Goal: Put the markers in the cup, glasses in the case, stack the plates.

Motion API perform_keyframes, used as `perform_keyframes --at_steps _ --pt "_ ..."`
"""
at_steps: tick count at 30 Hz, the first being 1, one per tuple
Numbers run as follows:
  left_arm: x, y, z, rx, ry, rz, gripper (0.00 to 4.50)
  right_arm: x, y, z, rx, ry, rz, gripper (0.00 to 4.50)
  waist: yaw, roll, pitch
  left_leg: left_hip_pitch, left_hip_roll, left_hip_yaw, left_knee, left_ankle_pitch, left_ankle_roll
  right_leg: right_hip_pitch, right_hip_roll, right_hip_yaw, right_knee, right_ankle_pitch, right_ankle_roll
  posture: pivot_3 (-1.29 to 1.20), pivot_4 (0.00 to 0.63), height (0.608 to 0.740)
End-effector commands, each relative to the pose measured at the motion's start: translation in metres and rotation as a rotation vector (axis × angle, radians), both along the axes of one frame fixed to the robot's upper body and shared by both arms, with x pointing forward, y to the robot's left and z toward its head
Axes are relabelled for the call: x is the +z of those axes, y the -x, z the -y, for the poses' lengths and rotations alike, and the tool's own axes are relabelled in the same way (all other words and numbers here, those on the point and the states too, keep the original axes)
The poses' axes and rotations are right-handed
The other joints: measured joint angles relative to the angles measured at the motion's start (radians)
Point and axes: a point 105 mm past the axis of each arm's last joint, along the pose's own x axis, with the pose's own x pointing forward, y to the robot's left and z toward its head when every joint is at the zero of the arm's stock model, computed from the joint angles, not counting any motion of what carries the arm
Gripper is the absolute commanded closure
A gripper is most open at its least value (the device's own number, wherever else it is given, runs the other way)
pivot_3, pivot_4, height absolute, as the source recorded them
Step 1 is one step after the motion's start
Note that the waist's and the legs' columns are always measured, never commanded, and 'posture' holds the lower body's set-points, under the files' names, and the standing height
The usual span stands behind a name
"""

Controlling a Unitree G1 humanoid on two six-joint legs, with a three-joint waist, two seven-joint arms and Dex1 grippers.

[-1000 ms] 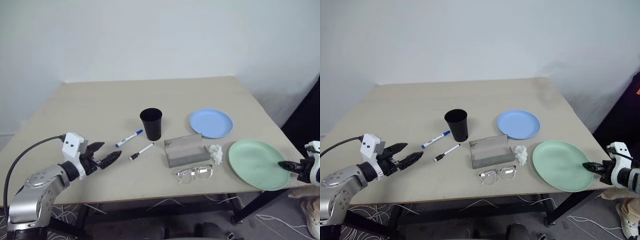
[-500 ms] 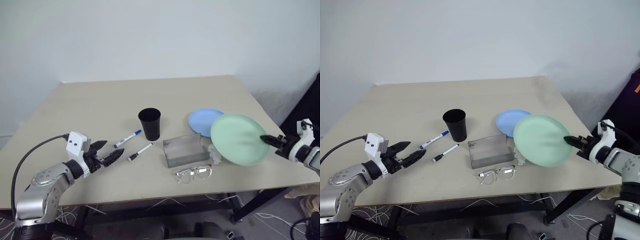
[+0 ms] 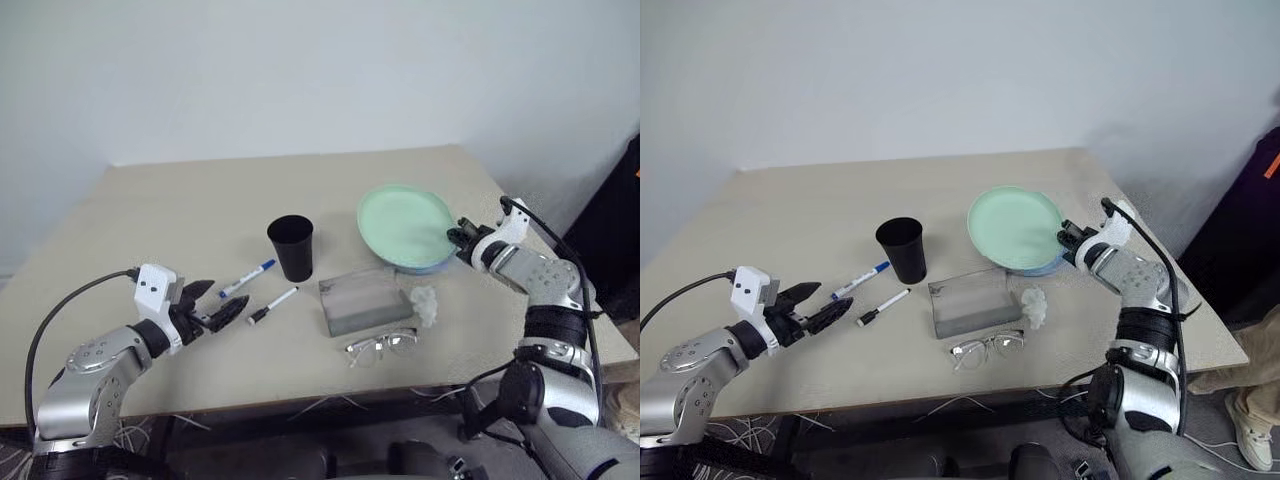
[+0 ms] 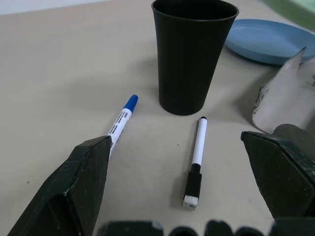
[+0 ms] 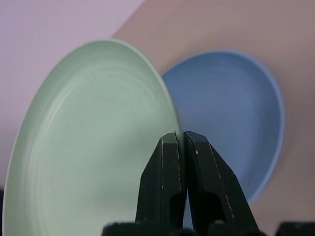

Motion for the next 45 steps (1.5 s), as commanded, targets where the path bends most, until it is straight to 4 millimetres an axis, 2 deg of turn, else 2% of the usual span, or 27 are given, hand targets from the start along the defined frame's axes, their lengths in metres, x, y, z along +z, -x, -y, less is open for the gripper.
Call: perform_keyframes --at_steps 1,3,9,13,17,27,31,38,42,45 --pt "0.018 -0.001 0.001 0.007 -0.009 0.078 0.0 0.014 -0.022 0.004 -0.068 0.057 0.047 4.48 -0.007 0.0 0.0 0.0 0.0 0.001 0.0 0.0 0.0 0.0 0.0 0.0 0.0 0.002 -0.003 0.0 0.0 0.727" --pt "0.018 -0.001 0.001 0.012 -0.008 0.079 0.0 0.013 -0.028 0.005 -0.082 0.078 0.046 4.48 -0.019 0.0 0.0 0.0 0.0 0.0 -0.001 -0.001 -0.001 0.0 0.001 0.0 0.0 0.006 -0.009 0.0 0.0 0.727" --pt "0.019 0.002 0.0 0.025 -0.007 0.082 0.0 0.0 -0.036 0.004 -0.096 0.173 0.008 4.48 -0.049 -0.001 0.0 0.003 -0.001 -0.001 -0.003 -0.001 -0.001 0.002 0.005 0.0 0.0 0.006 -0.01 0.0 0.0 0.727" --pt "0.019 0.003 0.0 0.028 -0.009 0.081 0.0 -0.006 -0.04 -0.007 -0.069 0.199 0.009 4.48 -0.064 -0.001 0.0 0.006 0.0 -0.001 -0.003 -0.001 -0.001 0.005 0.007 0.0 0.0 0.006 -0.01 0.0 0.0 0.727" --pt "0.02 0.003 0.0 0.031 -0.011 0.083 0.0 -0.006 -0.042 -0.013 -0.059 0.2 0.012 4.48 -0.078 -0.001 0.001 0.011 0.002 -0.003 -0.002 -0.001 -0.001 0.011 0.011 0.001 -0.003 0.006 -0.01 0.0 0.0 0.727" --pt "0.02 0.004 0.0 0.032 -0.011 0.083 0.0 -0.003 -0.046 -0.028 -0.037 0.18 0.017 4.48 -0.079 0.0 0.001 0.011 0.006 -0.004 -0.002 -0.001 -0.002 0.012 0.017 0.001 -0.007 0.006 -0.01 0.0 0.0 0.727" --pt "0.02 0.003 0.0 0.031 -0.01 0.083 0.0 -0.004 -0.046 -0.036 -0.009 0.17 0.015 3.44 -0.079 0.0 0.001 0.01 0.006 -0.004 -0.002 -0.002 -0.003 0.012 0.017 0.003 -0.007 0.006 -0.01 0.0 0.0 0.727" --pt "0.019 0.002 0.001 0.03 -0.007 0.081 0.0 0.001 -0.047 -0.039 0.038 0.235 0.043 1.01 -0.079 0.0 0.001 0.01 0.005 -0.004 -0.002 -0.002 -0.003 0.012 0.017 0.004 -0.007 0.006 -0.01 0.0 0.0 0.727" --pt "0.018 0.003 0.001 0.031 -0.006 0.08 0.0 0.015 -0.047 -0.043 0.202 0.411 0.14 1.01 -0.079 0.0 0.001 0.01 0.005 -0.004 -0.002 -0.002 -0.003 0.012 0.017 0.003 -0.007 0.006 -0.01 0.0 0.0 0.727" --pt "0.017 0.003 0.001 0.031 -0.006 0.077 0.0 0.025 -0.038 -0.047 0.387 0.496 0.206 1.01 -0.076 0.0 0.001 0.01 0.005 -0.004 -0.002 -0.002 -0.003 0.012 0.017 0.003 -0.007 0.006 -0.01 0.0 0.0 0.727"
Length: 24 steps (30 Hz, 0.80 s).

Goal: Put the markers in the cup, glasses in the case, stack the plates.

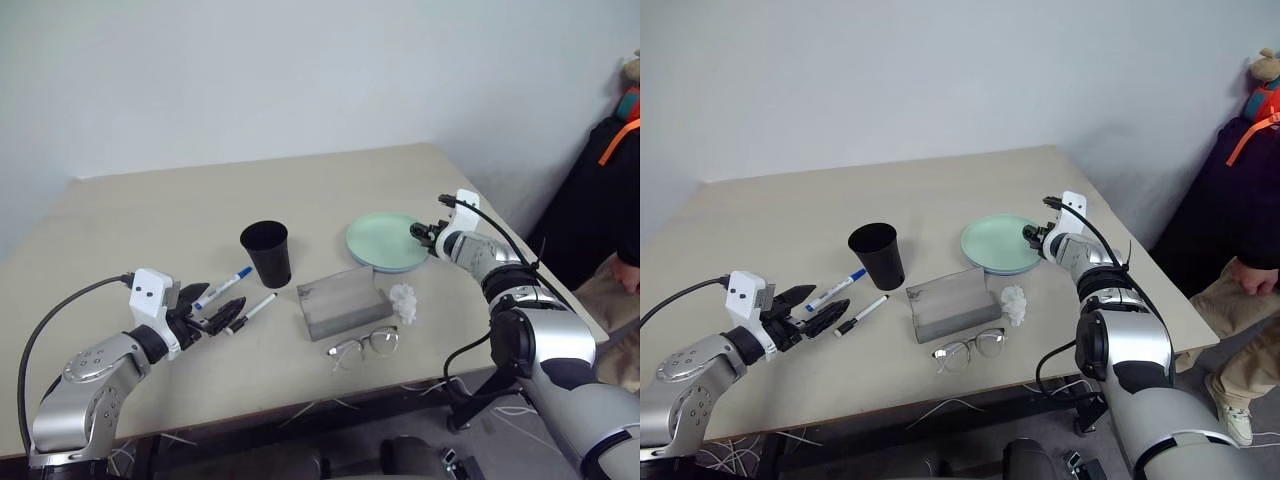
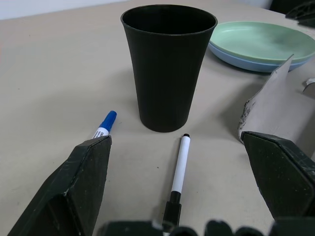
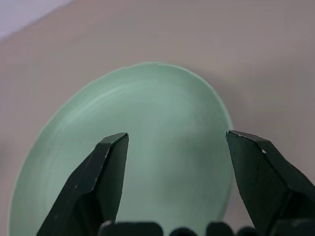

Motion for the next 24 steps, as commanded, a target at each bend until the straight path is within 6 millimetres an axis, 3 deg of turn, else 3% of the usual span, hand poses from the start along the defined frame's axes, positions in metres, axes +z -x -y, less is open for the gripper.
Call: perform_keyframes --at_steps 1,5,14,19,24 --pt "0.014 -0.002 0.001 -0.003 -0.007 0.057 0.0 0.035 0.005 -0.003 0.224 0.108 0.116 1.01 0.002 0.0 0.0 0.0 0.0 -0.001 0.0 0.0 0.0 0.0 0.0 0.0 0.0 0.0 0.0 0.0 0.0 0.727" --pt "0.013 0.0 0.0 -0.005 -0.008 0.052 0.0 0.039 0.032 0.004 0.454 0.232 0.112 1.01 0.005 -0.001 0.0 0.0 0.0 -0.003 0.0 -0.001 -0.002 0.001 -0.001 0.001 0.001 0.0 0.0 0.0 0.0 0.727" --pt "0.012 0.001 0.0 -0.003 -0.008 0.053 0.0 0.036 0.08 0.012 0.768 0.336 0.053 1.01 0.002 -0.001 0.0 0.001 -0.001 -0.001 0.001 -0.003 -0.005 -0.001 0.0 0.002 0.007 0.0 0.0 0.0 0.0 0.727" --pt "0.01 0.001 0.0 0.0 -0.005 0.051 0.0 0.021 0.098 0.003 0.886 0.349 0.003 1.01 0.003 -0.004 0.001 0.002 0.003 0.002 0.003 -0.005 -0.009 -0.002 0.0 -0.004 0.006 -0.001 0.0 0.0 0.0 0.727" --pt "0.009 0.002 -0.001 0.0 -0.003 0.05 0.0 -0.005 0.103 -0.012 0.952 0.384 -0.018 1.01 0.004 -0.005 0.001 0.001 0.004 0.004 0.004 -0.005 -0.009 -0.003 -0.001 -0.004 0.006 -0.001 0.001 0.0 0.0 0.727"
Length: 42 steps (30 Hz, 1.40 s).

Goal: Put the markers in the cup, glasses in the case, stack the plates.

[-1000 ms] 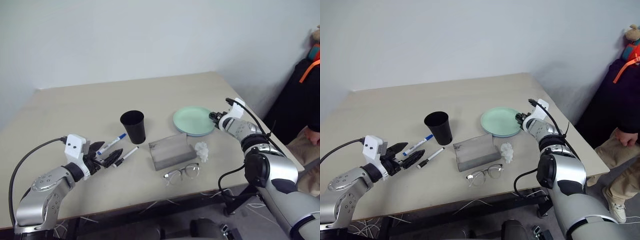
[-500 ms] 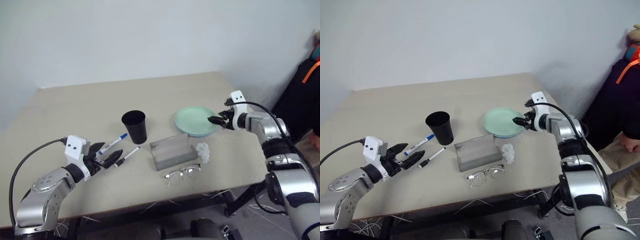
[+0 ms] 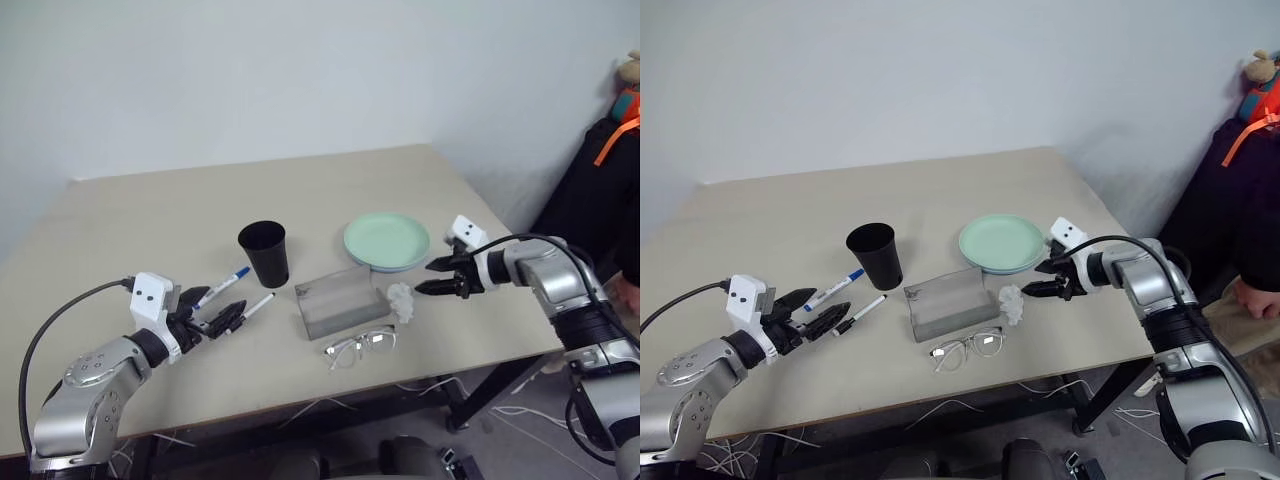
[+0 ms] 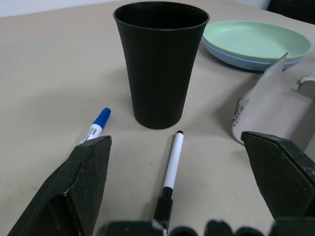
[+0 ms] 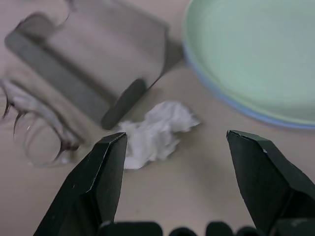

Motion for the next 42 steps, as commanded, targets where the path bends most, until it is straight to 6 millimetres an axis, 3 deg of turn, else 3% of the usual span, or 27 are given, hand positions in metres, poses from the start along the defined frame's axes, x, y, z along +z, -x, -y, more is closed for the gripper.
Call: perform_keyframes --at_steps 1,16,19,27,29,36,39,42 --pt "0.014 -0.002 -0.001 -0.003 -0.012 0.061 0.0 -0.005 0.0 -0.011 0.06 0.02 0.041 1.01 0.0 -0.001 0.0 0.0 0.0 0.0 0.0 0.0 0.0 0.0 0.0 0.0 0.0 0.0 0.0 0.0 0.0 0.727" --pt "0.017 -0.001 -0.003 0.003 -0.018 0.066 0.0 -0.036 -0.005 -0.026 0.086 0.052 0.057 1.01 0.003 -0.003 -0.001 0.0 0.0 -0.001 -0.001 0.0 0.0 0.0 0.001 0.001 0.002 0.0 0.0 0.0 0.0 0.727" --pt "0.018 -0.002 -0.003 0.003 -0.02 0.067 0.0 -0.039 -0.006 -0.028 0.092 0.056 0.067 1.65 0.003 -0.003 -0.001 0.0 -0.001 -0.001 0.0 0.0 0.0 0.0 0.001 0.001 0.002 0.0 0.0 0.0 0.0 0.727" --pt "0.019 -0.003 -0.001 0.001 -0.02 0.067 0.0 -0.039 -0.01 -0.025 0.076 0.055 0.086 4.37 0.003 -0.003 -0.001 0.001 0.0 -0.001 0.0 -0.002 -0.003 0.002 0.001 0.001 0.002 0.0 0.0 0.0 0.0 0.727" --pt "0.019 -0.003 -0.001 0.0 -0.02 0.067 0.0 -0.037 -0.011 -0.023 0.074 0.06 0.095 4.48 0.003 -0.003 -0.001 0.002 0.0 -0.001 0.0 -0.002 -0.003 0.002 0.001 0.001 0.002 0.0 0.0 0.0 0.0 0.727" --pt "0.019 -0.006 -0.001 0.001 -0.019 0.071 0.0 0.001 -0.028 -0.017 0.075 0.025 0.158 4.48 0.003 -0.002 -0.001 0.001 -0.001 0.0 0.001 -0.001 -0.002 0.002 0.0 0.002 0.002 0.0 0.0 0.0 0.0 0.727" --pt "0.02 -0.007 -0.001 0.0 -0.019 0.074 0.0 0.037 -0.053 -0.022 0.017 -0.037 0.245 4.48 -0.001 -0.002 -0.001 0.001 -0.001 0.0 0.001 0.0 0.0 0.001 0.001 0.002 0.002 0.0 0.0 0.0 0.0 0.727" --pt "0.021 -0.008 0.0 -0.003 -0.02 0.076 0.0 0.056 -0.076 -0.028 -0.076 -0.053 0.311 4.48 -0.004 -0.002 -0.001 0.003 0.0 0.0 0.0 0.0 0.0 0.001 0.001 0.002 0.003 0.0 0.0 0.0 0.0 0.727"
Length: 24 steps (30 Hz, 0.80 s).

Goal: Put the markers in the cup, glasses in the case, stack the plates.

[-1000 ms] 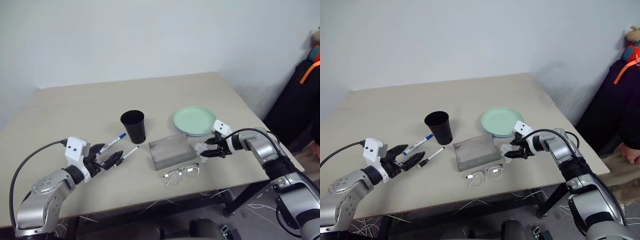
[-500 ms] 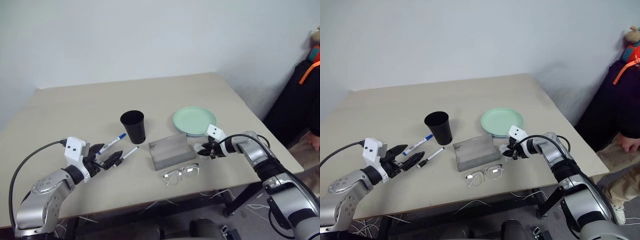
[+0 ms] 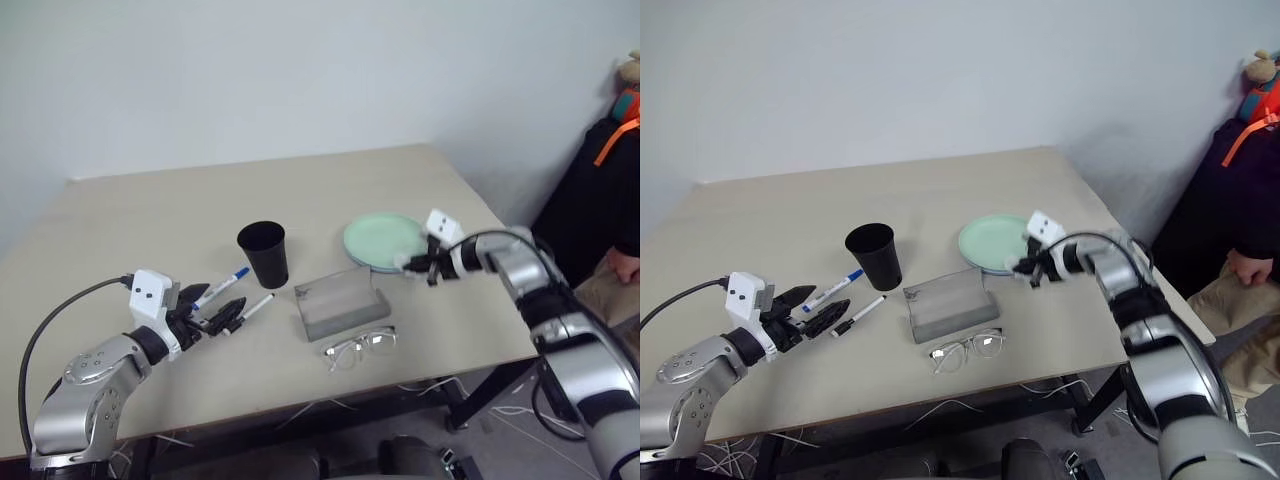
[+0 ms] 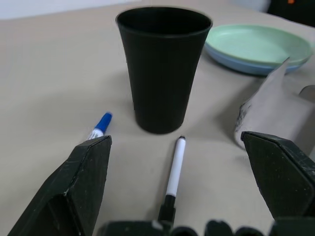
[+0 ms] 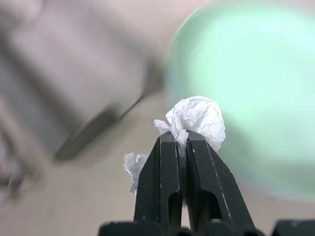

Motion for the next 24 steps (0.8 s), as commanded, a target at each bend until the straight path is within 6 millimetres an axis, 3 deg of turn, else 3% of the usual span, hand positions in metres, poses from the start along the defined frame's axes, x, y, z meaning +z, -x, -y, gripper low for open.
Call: perform_keyframes --at_steps 1,9,12,22,24 --pt "0.016 -0.005 0.0 -0.006 -0.018 0.058 0.0 0.03 -0.025 -0.008 -0.081 -0.051 0.112 4.48 0.0 -0.001 0.0 0.0 0.0 0.0 -0.001 0.0 0.0 0.0 0.0 0.0 0.0 0.0 0.0 0.0 0.0 0.727" --pt "0.015 -0.001 0.008 -0.013 -0.008 0.063 0.0 0.032 -0.051 -0.031 -0.266 -0.075 0.213 4.48 0.003 -0.001 -0.001 -0.002 -0.003 -0.004 -0.002 0.0 0.0 -0.001 0.0 0.002 0.001 0.001 -0.002 0.0 0.0 0.727" --pt "0.014 0.0 0.017 -0.02 -0.002 0.065 0.0 0.026 -0.055 -0.034 -0.335 -0.105 0.206 3.8 0.002 -0.001 -0.001 -0.002 -0.005 -0.003 -0.002 0.0 0.0 -0.001 -0.001 0.006 0.0 0.003 -0.004 0.0 0.0 0.727" --pt "0.02 -0.007 0.027 -0.036 0.012 0.085 0.0 0.037 -0.06 -0.016 -0.416 -0.183 0.212 0.3 0.001 -0.001 -0.001 -0.001 -0.004 -0.003 -0.002 0.0 0.0 0.001 0.002 0.007 0.0 0.003 -0.004 0.0 0.0 0.727" --pt "0.023 -0.012 0.033 -0.059 0.006 0.096 0.0 0.044 -0.061 -0.009 -0.421 -0.189 0.223 0.04 0.001 -0.001 -0.001 -0.001 -0.004 -0.004 -0.001 0.0 0.0 0.002 0.002 0.007 0.0 0.003 -0.004 0.0 0.0 0.727"
